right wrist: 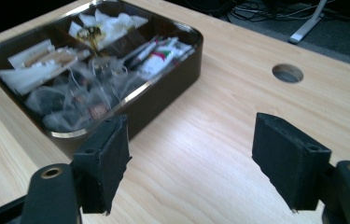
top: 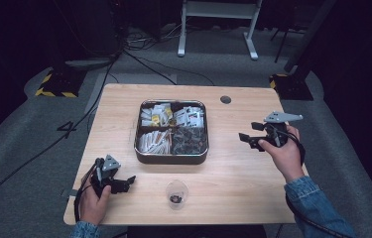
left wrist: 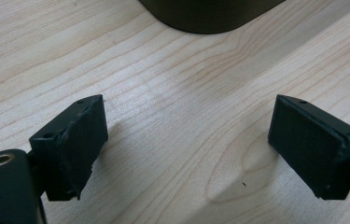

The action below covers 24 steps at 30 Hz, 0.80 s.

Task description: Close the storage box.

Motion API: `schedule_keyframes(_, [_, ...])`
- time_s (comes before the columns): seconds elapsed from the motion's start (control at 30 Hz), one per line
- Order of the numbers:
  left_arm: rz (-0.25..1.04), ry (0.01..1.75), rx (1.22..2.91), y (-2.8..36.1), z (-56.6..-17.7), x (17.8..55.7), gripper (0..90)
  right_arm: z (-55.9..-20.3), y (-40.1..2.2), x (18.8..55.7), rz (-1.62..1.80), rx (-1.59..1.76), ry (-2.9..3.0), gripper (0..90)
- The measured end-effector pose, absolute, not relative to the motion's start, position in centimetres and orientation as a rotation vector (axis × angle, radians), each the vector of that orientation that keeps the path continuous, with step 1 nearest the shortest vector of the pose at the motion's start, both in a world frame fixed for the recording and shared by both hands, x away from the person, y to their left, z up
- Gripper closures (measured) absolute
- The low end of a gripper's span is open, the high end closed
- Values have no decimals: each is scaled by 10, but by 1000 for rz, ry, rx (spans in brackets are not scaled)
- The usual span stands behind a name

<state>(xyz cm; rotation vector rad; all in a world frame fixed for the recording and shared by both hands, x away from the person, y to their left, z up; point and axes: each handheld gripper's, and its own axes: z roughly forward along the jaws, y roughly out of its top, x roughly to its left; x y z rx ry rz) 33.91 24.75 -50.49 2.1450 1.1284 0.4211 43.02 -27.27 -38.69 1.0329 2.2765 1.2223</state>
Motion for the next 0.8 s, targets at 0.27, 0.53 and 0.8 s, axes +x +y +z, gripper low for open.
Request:
schedule_keyframes(0.27, [419, 1129, 2148, 248, -505, 339, 121, -436, -307, 415, 1162, 1048, 2321, 267])
schedule_keyframes(0.53, [421, 1149, 2136, 246, -505, 339, 110, -487, -338, 400, 1120, 1106, 2352, 247])
schedule_keyframes(0.8, [424, 1159, 2134, 246, -505, 339, 105, -503, -346, 391, 1085, 1119, 2352, 220])
